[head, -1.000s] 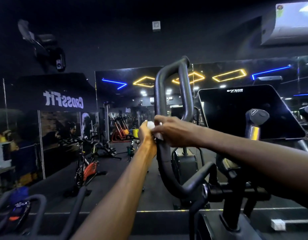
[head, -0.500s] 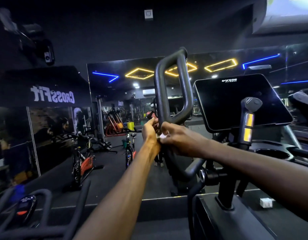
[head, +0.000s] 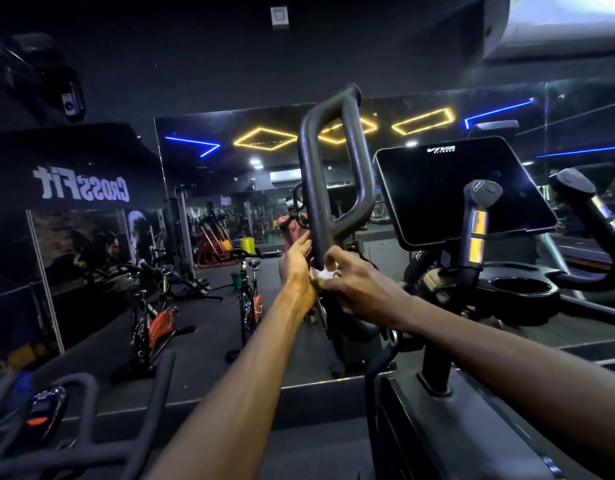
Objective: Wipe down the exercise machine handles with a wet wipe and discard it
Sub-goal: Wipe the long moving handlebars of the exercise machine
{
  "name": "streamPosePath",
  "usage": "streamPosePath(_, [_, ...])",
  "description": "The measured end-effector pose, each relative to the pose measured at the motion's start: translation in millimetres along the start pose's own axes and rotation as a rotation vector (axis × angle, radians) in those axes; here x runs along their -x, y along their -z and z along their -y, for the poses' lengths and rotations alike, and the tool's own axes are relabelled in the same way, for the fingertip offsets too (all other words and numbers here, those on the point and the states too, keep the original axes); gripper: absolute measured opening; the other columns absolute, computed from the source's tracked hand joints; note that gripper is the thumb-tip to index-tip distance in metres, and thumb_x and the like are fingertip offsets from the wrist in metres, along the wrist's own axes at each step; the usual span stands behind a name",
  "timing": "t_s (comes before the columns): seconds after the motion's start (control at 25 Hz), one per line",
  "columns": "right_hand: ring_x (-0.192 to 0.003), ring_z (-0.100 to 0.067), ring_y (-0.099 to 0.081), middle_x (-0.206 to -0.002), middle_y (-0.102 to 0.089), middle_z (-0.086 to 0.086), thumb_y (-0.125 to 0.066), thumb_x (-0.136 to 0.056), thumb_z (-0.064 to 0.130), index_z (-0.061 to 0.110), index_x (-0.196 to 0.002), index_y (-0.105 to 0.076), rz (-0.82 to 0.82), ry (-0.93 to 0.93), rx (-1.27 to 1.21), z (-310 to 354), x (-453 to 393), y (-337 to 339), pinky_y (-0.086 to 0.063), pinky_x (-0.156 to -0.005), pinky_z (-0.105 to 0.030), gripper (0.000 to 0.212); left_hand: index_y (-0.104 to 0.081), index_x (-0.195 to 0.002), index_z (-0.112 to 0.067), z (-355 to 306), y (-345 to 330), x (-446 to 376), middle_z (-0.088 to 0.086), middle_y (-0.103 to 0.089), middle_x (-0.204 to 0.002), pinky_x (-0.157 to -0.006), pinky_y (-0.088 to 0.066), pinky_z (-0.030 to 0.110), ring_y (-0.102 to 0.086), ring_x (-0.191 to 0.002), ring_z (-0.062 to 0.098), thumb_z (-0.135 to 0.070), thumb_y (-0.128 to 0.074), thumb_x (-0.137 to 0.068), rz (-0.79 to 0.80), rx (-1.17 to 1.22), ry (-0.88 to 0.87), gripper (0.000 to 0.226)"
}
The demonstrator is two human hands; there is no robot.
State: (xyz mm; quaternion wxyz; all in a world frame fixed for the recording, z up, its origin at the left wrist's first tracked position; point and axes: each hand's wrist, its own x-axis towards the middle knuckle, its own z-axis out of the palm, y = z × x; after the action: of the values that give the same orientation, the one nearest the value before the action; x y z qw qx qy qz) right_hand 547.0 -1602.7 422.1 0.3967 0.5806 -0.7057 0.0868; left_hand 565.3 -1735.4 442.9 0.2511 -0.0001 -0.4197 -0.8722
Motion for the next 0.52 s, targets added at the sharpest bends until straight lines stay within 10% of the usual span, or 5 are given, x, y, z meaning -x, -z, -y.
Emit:
streamPosePath(0.32, [-0.084, -0.017, -0.05, -0.103, -0.048, -0.013, -0.065, -0.086, 0.002, 0.008, -0.096, -0.074, -0.1, 0.071, -0.044, 2, 11, -21, -0.055, -0.067, -0.032, 0.015, -0.069, -0.119, -0.017, 9, 16, -7, 0.006, -0.077, -0.099, -0.057, -0.057, 0.028, -0.073, -0.076, 0.017, -0.015, -0.048, -0.1, 0.004, -0.134, -0.028, 0.028])
streamPosePath(0.52, [-0.075, -0.014, -0.044, -0.096, -0.044, -0.012, -0.06, -0.079, -0.004, 0.007, -0.112, -0.068, -0.375, -0.229, -0.185, -1, 2, -26, -0.047, -0.063, -0.017, 0.036, -0.073, -0.108, -0.017, 10, 14, -6, 0.001, -0.077, -0.082, -0.056, -0.057, 0.027, -0.071, -0.068, 0.016, -0.016, -0.052, -0.097, -0.03, -0.197, -0.056, 0.023])
